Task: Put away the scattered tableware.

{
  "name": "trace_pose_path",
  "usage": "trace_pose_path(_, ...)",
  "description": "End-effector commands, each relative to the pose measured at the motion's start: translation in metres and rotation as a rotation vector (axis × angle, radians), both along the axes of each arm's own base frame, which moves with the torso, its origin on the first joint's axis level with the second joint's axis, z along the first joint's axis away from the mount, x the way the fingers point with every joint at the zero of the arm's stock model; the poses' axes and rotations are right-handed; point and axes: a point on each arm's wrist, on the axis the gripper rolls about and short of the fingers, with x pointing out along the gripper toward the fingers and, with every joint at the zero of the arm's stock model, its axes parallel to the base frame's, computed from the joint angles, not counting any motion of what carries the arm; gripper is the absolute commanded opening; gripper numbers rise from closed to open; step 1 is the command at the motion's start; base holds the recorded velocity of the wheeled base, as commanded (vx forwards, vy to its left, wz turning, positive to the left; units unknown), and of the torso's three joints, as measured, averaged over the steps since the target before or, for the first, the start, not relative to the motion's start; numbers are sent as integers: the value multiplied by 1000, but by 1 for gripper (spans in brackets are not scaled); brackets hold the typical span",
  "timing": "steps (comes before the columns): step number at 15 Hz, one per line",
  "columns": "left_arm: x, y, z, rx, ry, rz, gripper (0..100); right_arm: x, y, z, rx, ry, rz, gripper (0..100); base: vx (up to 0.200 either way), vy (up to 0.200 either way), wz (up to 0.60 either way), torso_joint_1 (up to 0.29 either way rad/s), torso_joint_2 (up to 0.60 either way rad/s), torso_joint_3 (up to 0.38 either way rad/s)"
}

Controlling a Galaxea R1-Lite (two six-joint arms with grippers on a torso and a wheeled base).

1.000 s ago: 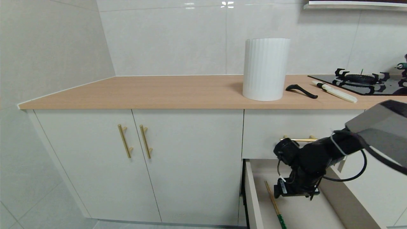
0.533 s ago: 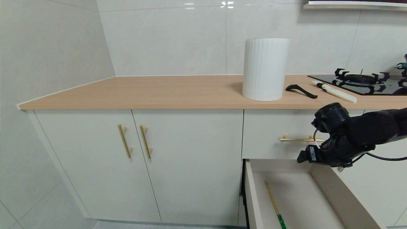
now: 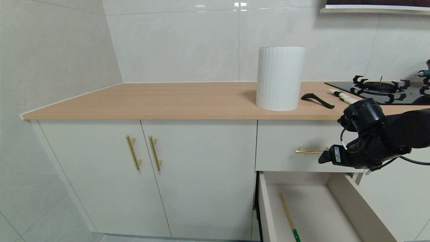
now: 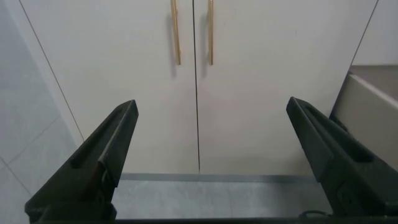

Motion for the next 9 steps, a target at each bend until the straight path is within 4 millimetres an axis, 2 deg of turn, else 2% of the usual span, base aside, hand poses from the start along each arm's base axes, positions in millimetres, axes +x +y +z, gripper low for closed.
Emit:
trace_pose_path(1,0,0,0,0,0,0,100,0,0,0,0,0,0,100,0,0,0,22,-149,-271)
trace_pose_path(9,0,0,0,0,0,0,100,0,0,-1,-7,5,5,100,0,0,0,171,-483,-290)
